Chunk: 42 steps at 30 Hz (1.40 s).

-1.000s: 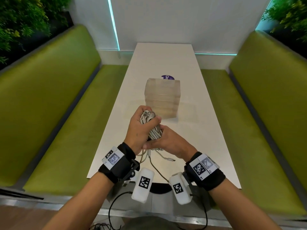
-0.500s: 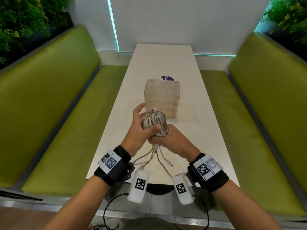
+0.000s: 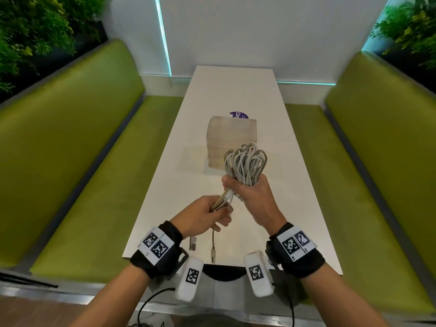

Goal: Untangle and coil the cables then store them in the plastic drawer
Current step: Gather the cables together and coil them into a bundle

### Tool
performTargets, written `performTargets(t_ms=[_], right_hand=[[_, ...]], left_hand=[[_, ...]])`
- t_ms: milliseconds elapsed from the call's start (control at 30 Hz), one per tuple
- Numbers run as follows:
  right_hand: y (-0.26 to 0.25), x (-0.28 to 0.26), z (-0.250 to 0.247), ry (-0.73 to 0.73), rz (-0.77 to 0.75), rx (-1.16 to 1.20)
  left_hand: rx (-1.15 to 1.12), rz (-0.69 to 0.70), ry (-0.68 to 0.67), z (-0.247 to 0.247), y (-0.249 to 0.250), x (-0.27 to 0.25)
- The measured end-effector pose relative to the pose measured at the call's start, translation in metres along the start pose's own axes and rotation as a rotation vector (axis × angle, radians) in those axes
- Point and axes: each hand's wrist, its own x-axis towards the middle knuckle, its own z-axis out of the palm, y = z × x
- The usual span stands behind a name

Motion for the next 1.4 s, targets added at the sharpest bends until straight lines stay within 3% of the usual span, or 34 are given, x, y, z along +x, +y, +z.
performTargets(t_ms=[133, 300, 433, 767, 933, 1067, 1133, 1300, 1400], right_hand=[[-0.008, 0.003, -0.015, -0.036, -0.023, -0.207], [-0.029, 0.010, -0.026, -0.470, 0.128, -0.760], [-0.031, 0.008, -0.024, -0.642, 0.216, -0.804], [0.002, -0.001, -0.014, -0.310, 0.181, -0.610], [0.001, 0.004, -0.023, -0.216, 0.175, -0.509], [0.001, 0.007, -0.030, -0.170, 0.184, -0.467], [0.000, 0.007, -0.029, -0.165, 0.179, -0.421], [0.005, 0.003, -0.007, -0.119, 0.195, -0.282], [0.008, 0.003, 0.004, -0.092, 0.204, -0.250]], left_hand=[[0.120, 0.033, -0.036, -0.015, -0.001, -0.010], [0.432, 0.153, -0.004, -0.025, 0.007, -0.010], [0.529, 0.146, -0.034, -0.024, 0.017, -0.006], [0.377, 0.062, 0.067, -0.022, 0.026, 0.008], [0.160, 0.093, 0.228, -0.033, 0.018, 0.011], [0.227, 0.123, 0.222, -0.039, 0.005, 0.007], [0.209, 0.132, 0.282, -0.034, 0.001, 0.009], [-0.210, 0.168, 0.509, -0.008, 0.008, 0.020], [-0.538, 0.123, 0.473, -0.001, 0.021, 0.020]])
